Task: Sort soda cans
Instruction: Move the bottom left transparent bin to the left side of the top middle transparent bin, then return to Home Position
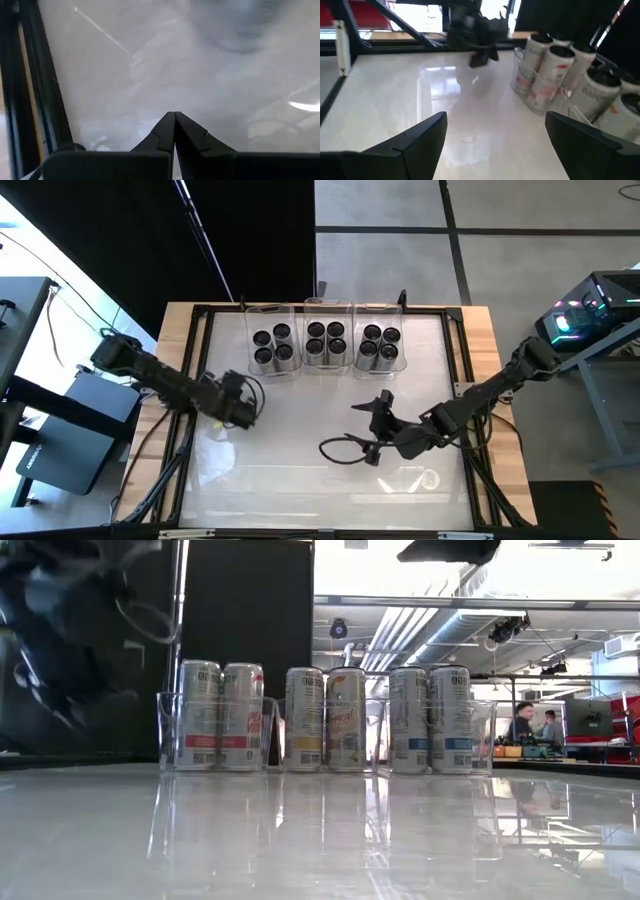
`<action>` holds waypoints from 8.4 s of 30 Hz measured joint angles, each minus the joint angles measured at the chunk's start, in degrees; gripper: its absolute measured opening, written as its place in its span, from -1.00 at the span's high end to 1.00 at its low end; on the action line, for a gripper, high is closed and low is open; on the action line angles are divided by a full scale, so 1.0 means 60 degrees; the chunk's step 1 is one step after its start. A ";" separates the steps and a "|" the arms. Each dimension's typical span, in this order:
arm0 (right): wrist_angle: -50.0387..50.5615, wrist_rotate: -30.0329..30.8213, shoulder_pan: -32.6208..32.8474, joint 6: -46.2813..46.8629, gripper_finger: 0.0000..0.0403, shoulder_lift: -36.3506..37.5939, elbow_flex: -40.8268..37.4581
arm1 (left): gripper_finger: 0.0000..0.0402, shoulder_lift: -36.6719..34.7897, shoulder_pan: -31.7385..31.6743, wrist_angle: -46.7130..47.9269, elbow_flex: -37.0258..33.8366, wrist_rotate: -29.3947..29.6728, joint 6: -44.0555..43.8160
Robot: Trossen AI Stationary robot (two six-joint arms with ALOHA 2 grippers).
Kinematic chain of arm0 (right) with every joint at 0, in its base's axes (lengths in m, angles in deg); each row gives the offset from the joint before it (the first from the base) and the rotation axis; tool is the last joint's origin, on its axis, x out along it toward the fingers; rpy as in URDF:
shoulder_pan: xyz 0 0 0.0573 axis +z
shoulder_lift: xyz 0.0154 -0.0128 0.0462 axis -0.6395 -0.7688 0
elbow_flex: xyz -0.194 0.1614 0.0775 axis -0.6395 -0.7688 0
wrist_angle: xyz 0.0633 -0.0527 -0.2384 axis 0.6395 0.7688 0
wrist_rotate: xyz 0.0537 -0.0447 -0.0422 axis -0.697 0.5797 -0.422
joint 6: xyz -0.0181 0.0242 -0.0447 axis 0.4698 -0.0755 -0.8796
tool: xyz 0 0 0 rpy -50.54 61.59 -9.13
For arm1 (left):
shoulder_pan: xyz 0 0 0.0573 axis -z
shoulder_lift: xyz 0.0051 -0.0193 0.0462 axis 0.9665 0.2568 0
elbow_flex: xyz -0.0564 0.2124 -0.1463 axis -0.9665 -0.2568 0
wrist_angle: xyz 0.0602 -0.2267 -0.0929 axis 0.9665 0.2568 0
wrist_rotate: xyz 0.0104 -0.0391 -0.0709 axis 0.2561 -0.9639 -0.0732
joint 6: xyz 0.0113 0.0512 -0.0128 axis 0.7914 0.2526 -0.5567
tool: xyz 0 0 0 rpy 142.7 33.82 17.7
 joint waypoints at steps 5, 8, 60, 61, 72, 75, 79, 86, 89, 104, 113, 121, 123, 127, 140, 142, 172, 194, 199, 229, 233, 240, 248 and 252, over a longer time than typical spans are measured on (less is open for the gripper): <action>-0.0701 0.0016 0.0096 -0.0816 -0.66 0.0004 0.0000 | 1.00 -0.1000 -0.1166 -0.1802 -0.1546 0.0852 0.0324; -0.0937 0.0016 0.0088 -0.1078 -0.66 0.0004 0.0000 | 1.00 -0.1343 -0.1792 -0.2842 -0.2055 0.1332 0.1075; 1.0845 -0.0314 -0.1939 1.0058 0.12 0.1359 -0.2743 | 1.00 -0.1457 -0.2803 -0.4080 -0.2268 0.2395 0.3905; 1.0822 -0.0100 -0.2297 1.0019 0.23 0.1361 -0.2857 | 1.00 -0.1457 -0.2821 -0.4121 -0.2272 0.2439 0.3983; 0.5880 0.0232 -0.5334 0.3156 0.79 0.1362 -0.3477 | 1.00 -0.1453 -0.3152 -0.5631 -0.2279 0.2442 0.5507; 0.4817 -0.0150 -0.5866 0.1640 0.81 0.1344 -0.3493 | 1.00 -0.1453 -0.3111 -0.5511 -0.2279 0.2404 0.5474; 0.4376 -0.0105 -0.6418 0.1177 0.81 0.1344 -0.3450 | 1.00 -0.1453 -0.2991 -0.5474 -0.2279 0.2355 0.5474; 0.4573 0.0402 -0.6551 0.0765 0.81 0.1387 -0.3413 | 1.00 -0.1453 -0.2721 -0.5428 -0.2279 0.2434 0.5244; 0.5297 0.0412 -0.6380 0.1370 0.81 0.1531 -0.3413 | 1.00 -0.1453 -0.2501 -0.4936 -0.2122 0.2344 0.4962; 0.9232 -0.1761 -0.2517 0.6561 0.81 0.4233 -0.3413 | 1.00 -0.1493 0.0151 -0.0585 0.0493 0.1549 0.3011; 0.5185 -0.1040 0.1534 0.4344 0.81 0.4696 -0.3597 | 1.00 -0.2057 0.2920 -0.5796 -0.0234 0.2829 0.5846; 0.4243 0.0943 0.2669 0.2918 0.98 0.7145 -0.4175 | 1.00 -0.4321 0.1052 -1.2092 -0.1948 -0.0823 1.1318; 0.4119 0.0860 0.2667 0.2751 0.98 0.8110 -0.4433 | 1.00 -0.5101 0.0365 -1.2078 -0.2116 -0.1030 1.1937; 0.3073 0.0774 0.2632 0.1767 0.99 1.0025 -0.5234 | 1.00 -0.6774 -0.0809 -1.1148 -0.2283 -0.1679 1.2467; -0.0922 -0.1490 0.0887 -0.2381 1.00 1.3591 -0.7641 | 1.00 -1.1374 -0.2068 -0.6909 -0.2280 -0.2895 1.2077; -0.0957 -0.1973 0.0472 -0.2471 1.00 1.3559 -0.7690 | 1.00 -1.1886 -0.2172 -0.6526 -0.2279 -0.3016 1.2060; -0.2459 -0.7797 -0.4953 -0.1370 1.00 1.2979 -0.8626 | 1.00 -1.3467 -0.2401 -1.0034 -0.5595 -0.4604 1.3142; -0.0509 -0.7516 -0.4968 -0.0666 1.00 1.2741 -0.8965 | 1.00 -1.3402 -0.2401 -0.9794 -0.5762 -0.4742 1.2993; -0.0499 -0.7517 -0.4968 -0.0627 1.00 1.2739 -0.8961 | 1.00 -1.3402 -0.2401 -0.9798 -0.5762 -0.4738 1.2989; -0.0634 -0.7501 -0.4465 -0.0626 1.00 1.3610 -0.8994 | 1.00 -1.3471 -0.1990 -1.0111 -0.5900 -0.4746 1.2982; -0.0642 -0.7503 -0.4465 -0.0615 1.00 1.3610 -0.8994 | 1.00 -1.3471 -0.2033 -1.0111 -0.5900 -0.4742 1.2982; -0.0649 -0.7503 -0.4465 -0.0630 1.00 1.3613 -0.8994 | 1.00 -1.3475 -0.2033 -1.0111 -0.5900 -0.4742 1.2982; -0.0647 -0.7503 -0.4465 -0.0623 1.00 1.3548 -0.8998 | 1.00 -1.3453 -0.2033 -1.0108 -0.5900 -0.4738 1.2982; -0.0649 -0.7503 -0.4465 -0.0625 1.00 1.3548 -0.8998 | 1.00 -1.3453 -0.2033 -1.0108 -0.5900 -0.4738 1.2982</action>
